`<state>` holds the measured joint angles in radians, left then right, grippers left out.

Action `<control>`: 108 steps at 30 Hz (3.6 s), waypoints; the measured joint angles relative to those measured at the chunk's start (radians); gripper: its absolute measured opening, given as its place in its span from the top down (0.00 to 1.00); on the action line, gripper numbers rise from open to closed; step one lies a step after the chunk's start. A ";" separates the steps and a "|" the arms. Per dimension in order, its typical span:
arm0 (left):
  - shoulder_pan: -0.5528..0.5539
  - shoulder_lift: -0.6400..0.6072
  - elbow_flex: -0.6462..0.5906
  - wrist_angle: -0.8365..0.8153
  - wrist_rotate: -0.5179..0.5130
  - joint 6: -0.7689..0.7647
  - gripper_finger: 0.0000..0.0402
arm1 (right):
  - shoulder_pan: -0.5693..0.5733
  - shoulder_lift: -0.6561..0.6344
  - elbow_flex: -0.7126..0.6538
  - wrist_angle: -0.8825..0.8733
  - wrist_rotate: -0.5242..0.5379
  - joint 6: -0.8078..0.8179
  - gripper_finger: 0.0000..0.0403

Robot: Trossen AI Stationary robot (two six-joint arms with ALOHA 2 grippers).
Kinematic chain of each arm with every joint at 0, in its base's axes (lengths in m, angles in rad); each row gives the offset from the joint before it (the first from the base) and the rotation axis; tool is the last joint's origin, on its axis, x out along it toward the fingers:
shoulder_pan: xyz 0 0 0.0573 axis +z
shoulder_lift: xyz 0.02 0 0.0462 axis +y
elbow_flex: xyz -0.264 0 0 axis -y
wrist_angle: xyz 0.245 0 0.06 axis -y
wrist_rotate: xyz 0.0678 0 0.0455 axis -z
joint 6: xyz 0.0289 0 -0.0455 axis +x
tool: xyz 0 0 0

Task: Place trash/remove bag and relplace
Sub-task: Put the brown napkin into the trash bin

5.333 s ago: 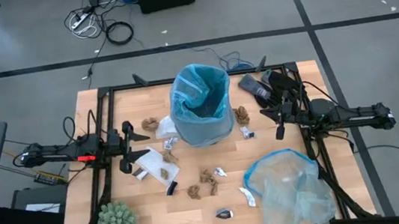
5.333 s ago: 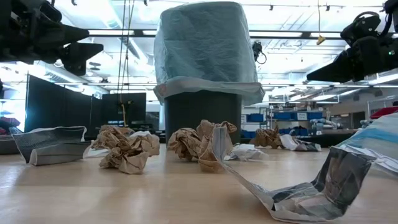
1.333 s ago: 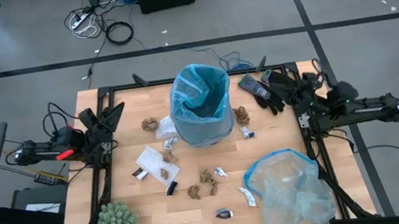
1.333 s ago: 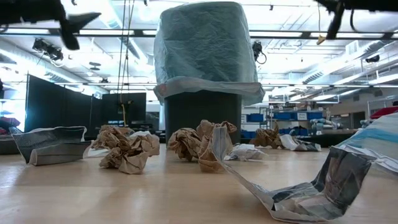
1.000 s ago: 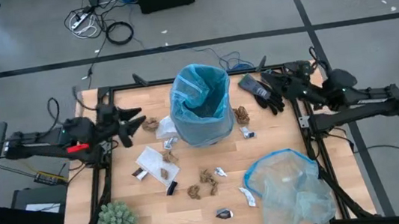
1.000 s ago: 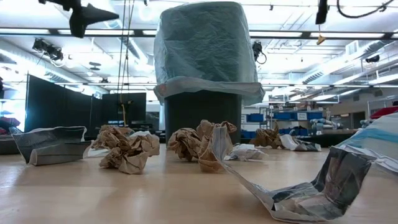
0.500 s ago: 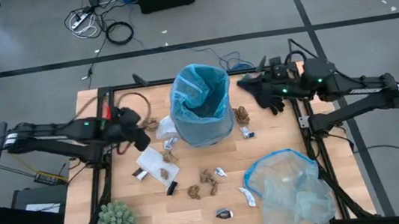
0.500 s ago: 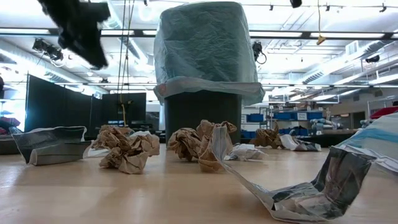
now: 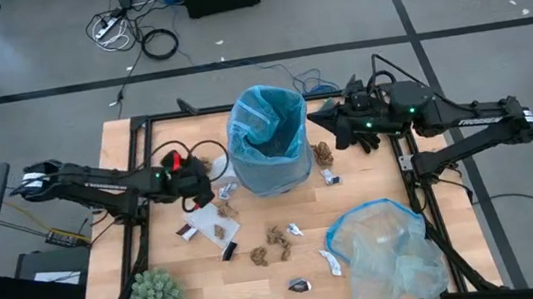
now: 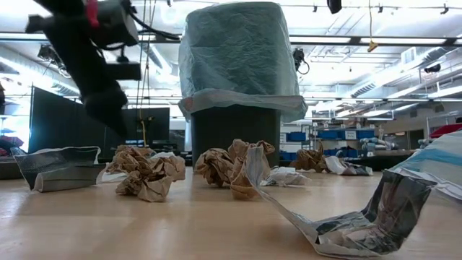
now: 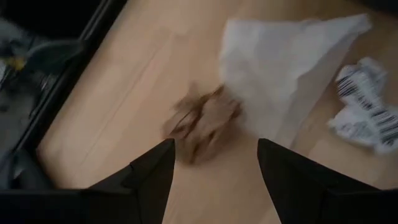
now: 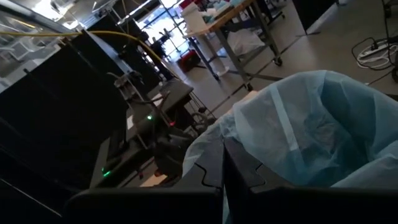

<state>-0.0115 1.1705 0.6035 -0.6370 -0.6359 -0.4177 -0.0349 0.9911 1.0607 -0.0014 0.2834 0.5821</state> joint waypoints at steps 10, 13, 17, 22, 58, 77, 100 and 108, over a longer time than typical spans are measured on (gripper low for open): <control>0.072 0.087 -0.048 0.217 -0.017 0.215 0.40 | 0.002 -0.003 0.000 -0.002 -0.026 0.018 1.00; 0.106 0.101 -0.086 0.345 0.006 0.276 0.38 | 0.010 -0.003 0.000 -0.012 -0.027 0.026 1.00; 0.153 0.130 -0.105 0.360 0.050 0.282 0.34 | 0.023 -0.003 0.000 -0.025 -0.028 0.022 1.00; 0.191 0.161 -0.105 0.335 0.051 0.285 0.35 | 0.027 -0.003 0.000 -0.053 -0.027 0.018 1.00; 0.187 0.080 0.514 -0.350 0.292 0.129 0.97 | 0.006 -0.003 0.000 -0.234 0.066 -0.062 1.00; 0.167 0.161 0.947 -0.058 0.433 0.264 0.98 | 0.073 -0.003 0.000 -0.115 -0.088 -0.061 1.00; 0.154 0.314 0.956 0.127 0.551 0.234 0.58 | 0.102 0.011 0.000 -0.088 -0.102 -0.091 0.79; 0.153 0.313 1.105 -0.031 0.513 0.233 0.44 | 0.107 0.051 0.000 -0.014 -0.103 -0.113 0.59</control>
<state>0.1417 1.4837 1.7088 -0.6681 -0.1228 -0.1844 0.0723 1.0417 1.0603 -0.0158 0.1802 0.4686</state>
